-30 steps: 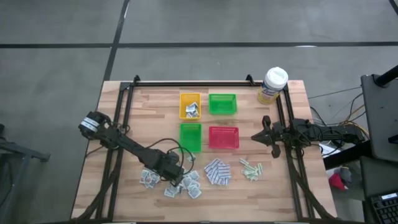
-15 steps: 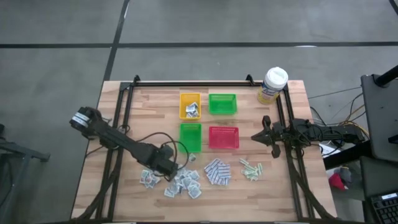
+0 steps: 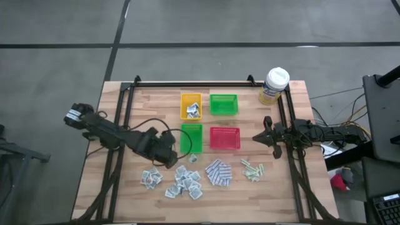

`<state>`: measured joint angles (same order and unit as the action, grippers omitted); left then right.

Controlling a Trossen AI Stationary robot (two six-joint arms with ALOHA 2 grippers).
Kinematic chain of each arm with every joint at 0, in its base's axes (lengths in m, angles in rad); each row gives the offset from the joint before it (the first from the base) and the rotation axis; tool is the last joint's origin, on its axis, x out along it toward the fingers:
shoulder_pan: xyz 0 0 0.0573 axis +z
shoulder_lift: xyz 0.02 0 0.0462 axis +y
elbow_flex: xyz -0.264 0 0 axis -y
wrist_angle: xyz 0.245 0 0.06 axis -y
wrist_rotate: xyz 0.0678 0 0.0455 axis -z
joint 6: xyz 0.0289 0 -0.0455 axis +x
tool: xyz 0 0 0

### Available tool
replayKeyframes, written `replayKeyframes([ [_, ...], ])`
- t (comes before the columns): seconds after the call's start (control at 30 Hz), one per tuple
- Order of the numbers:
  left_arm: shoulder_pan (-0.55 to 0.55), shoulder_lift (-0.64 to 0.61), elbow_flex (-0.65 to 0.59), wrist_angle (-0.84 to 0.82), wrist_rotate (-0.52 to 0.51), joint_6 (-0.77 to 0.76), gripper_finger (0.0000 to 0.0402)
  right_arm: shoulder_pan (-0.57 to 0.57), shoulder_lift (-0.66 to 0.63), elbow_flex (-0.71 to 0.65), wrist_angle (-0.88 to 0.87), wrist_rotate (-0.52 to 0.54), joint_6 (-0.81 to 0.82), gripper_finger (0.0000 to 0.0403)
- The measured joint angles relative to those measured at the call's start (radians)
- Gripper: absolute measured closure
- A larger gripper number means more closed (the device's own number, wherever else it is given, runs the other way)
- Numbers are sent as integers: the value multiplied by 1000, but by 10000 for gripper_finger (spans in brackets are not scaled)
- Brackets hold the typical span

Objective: Pick & Place First Aid Supplies
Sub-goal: Put the blue alcohol pad into the yellow bin

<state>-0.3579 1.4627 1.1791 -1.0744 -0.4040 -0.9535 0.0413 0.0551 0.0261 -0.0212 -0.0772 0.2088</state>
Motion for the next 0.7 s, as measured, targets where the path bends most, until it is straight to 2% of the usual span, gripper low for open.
replayKeyframes([
  [0.23, 113, 29, 48, 122, -19, 421, 401, 0, 0, 0, 0, 0, 0, 374],
  [0.33, 172, 34, 57, 207, -15, 538, 401, 0, 0, 0, 0, 0, 0, 374],
  [0.5, 303, 35, 62, 319, -25, 562, 401, 0, 0, 0, 0, 0, 0, 374],
  [0.7, 459, 35, 62, 403, -31, 476, 402, 0, 0, 0, 0, 0, 0, 374],
])
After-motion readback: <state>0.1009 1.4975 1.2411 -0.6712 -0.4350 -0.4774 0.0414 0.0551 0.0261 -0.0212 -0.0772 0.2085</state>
